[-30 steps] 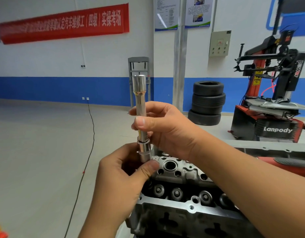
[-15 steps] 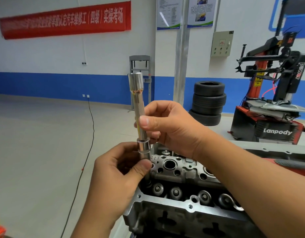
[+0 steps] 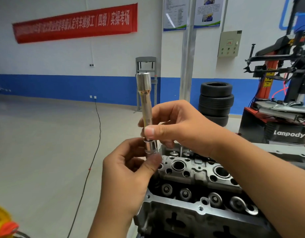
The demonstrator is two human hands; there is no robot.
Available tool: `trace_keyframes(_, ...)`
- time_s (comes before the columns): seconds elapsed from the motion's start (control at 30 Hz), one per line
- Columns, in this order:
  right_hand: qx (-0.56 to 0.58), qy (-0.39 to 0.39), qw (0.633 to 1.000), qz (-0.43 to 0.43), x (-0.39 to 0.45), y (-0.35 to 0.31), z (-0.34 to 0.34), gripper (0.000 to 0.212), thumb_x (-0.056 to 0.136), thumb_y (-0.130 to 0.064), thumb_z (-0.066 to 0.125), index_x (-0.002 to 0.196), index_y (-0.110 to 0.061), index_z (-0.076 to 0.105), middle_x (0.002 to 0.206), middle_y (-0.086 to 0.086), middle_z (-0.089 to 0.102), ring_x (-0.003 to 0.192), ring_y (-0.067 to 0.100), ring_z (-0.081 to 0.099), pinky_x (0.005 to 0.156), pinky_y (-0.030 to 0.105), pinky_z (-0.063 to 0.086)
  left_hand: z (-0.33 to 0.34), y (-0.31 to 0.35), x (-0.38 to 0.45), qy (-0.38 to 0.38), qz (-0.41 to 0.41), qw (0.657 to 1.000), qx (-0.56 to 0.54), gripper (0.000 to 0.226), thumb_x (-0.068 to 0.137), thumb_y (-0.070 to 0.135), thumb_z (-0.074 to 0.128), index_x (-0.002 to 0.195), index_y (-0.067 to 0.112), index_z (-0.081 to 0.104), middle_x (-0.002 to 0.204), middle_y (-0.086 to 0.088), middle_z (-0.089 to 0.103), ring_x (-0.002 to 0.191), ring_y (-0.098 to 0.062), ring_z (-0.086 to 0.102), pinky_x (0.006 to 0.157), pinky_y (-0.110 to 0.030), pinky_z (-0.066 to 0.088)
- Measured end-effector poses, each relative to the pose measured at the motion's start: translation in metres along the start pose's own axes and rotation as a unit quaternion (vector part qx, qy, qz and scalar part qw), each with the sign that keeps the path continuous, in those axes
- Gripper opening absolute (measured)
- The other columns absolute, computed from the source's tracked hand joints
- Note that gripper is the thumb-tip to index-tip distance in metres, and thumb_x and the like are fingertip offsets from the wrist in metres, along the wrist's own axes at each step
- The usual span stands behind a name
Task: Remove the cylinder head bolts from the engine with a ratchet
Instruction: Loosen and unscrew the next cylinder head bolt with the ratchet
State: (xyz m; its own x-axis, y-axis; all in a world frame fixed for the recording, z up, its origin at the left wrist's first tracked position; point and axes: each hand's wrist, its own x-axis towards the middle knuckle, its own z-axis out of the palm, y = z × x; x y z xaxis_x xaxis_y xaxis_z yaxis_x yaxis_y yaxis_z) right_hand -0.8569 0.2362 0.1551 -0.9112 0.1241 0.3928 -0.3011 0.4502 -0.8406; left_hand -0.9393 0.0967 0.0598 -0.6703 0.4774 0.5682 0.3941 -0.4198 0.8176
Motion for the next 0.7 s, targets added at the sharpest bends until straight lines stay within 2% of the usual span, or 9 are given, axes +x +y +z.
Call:
trace_keyframes(0.1,-0.075,0.062,0.995,-0.03,-0.002,0.003,0.008,0.022,0.077,-0.022,0.09,0.082,-0.008,0.073,0.076,0.016,0.071,0.064,0.024,0.06,0.057,0.038,0.049,0.003,0.002,0.0,0.03,0.012,0.999,0.02,0.036,0.055,0.051,0.081,0.09,0.047,0.076,0.077,0.01,0.076,0.063,-0.01,0.072,0.06,-0.015,0.056)
trace_keyframes(0.13,-0.093,0.072,0.992,-0.04,-0.002,0.003,0.009,0.024,0.077,-0.022,0.091,0.08,-0.007,0.072,0.073,0.016,0.069,0.063,0.023,0.058,0.056,0.041,0.048,0.003,0.002,0.0,0.02,0.012,0.999,0.027,0.034,0.059,0.055,0.08,0.092,0.05,0.076,0.079,0.01,0.077,0.068,-0.011,0.073,0.063,-0.016,0.057)
trace_keyframes(0.2,-0.109,0.072,0.99,-0.052,-0.001,0.002,0.008,0.024,0.08,-0.021,0.089,0.082,-0.004,0.072,0.066,0.012,0.064,0.058,0.016,0.054,0.051,0.033,0.044,0.001,0.002,0.0,-0.034,0.002,0.999,0.012,0.023,0.081,0.061,0.074,0.101,0.05,0.077,0.088,0.006,0.079,0.084,-0.014,0.076,0.075,-0.021,0.06)
trace_keyframes(0.3,-0.079,0.017,0.996,-0.024,-0.001,-0.003,0.002,0.017,0.09,-0.016,0.08,0.096,-0.002,0.074,0.074,0.011,0.069,0.056,0.02,0.058,0.052,0.032,0.048,-0.002,0.004,0.002,-0.084,-0.018,0.996,-0.04,0.021,0.097,0.044,0.061,0.111,0.041,0.077,0.103,0.002,0.08,0.095,-0.02,0.077,0.085,-0.025,0.06)
trace_keyframes(0.37,-0.067,-0.003,0.998,-0.011,-0.002,-0.006,0.001,0.015,0.091,-0.015,0.079,0.1,-0.004,0.075,0.081,0.016,0.072,0.058,0.024,0.058,0.054,0.035,0.049,-0.002,0.005,0.003,-0.063,-0.007,0.997,-0.04,0.023,0.089,0.031,0.067,0.108,0.037,0.078,0.1,0.001,0.08,0.089,-0.021,0.078,0.079,-0.021,0.06)
trace_keyframes(0.43,-0.071,0.016,0.997,-0.023,-0.004,-0.006,0.004,0.017,0.087,-0.018,0.083,0.096,-0.006,0.075,0.079,0.012,0.072,0.059,0.026,0.061,0.052,0.035,0.052,0.0,0.006,0.003,-0.024,0.002,0.999,-0.038,0.029,0.071,0.029,0.078,0.099,0.035,0.08,0.091,0.001,0.08,0.08,-0.018,0.078,0.071,-0.019,0.059)
trace_keyframes(0.53,-0.102,0.063,0.991,-0.052,-0.004,-0.007,0.007,0.033,0.074,-0.025,0.091,0.089,-0.002,0.073,0.08,0.02,0.073,0.07,0.046,0.068,0.061,0.055,0.057,0.004,0.006,0.002,0.022,0.004,1.0,-0.02,0.033,0.057,0.042,0.084,0.089,0.039,0.08,0.083,0.005,0.079,0.071,-0.013,0.076,0.064,-0.017,0.058)
trace_keyframes(0.6,-0.083,0.071,0.993,-0.053,-0.003,-0.007,0.004,0.037,0.07,-0.026,0.089,0.092,0.0,0.072,0.079,0.023,0.072,0.063,0.041,0.065,0.058,0.049,0.055,0.004,0.008,0.001,0.004,-0.002,0.999,-0.035,0.025,0.071,0.045,0.077,0.095,0.043,0.08,0.089,0.005,0.08,0.079,-0.013,0.077,0.07,-0.017,0.058)
trace_keyframes(0.7,-0.063,0.043,0.996,-0.054,-0.003,-0.007,0.001,0.028,0.081,-0.013,0.086,0.103,-0.001,0.072,0.076,0.019,0.072,0.057,0.029,0.06,0.051,0.035,0.053,0.0,0.01,0.001,-0.08,-0.031,0.994,-0.069,0.025,0.091,0.04,0.06,0.108,0.04,0.078,0.103,0.002,0.08,0.089,-0.022,0.078,0.079,-0.022,0.059)
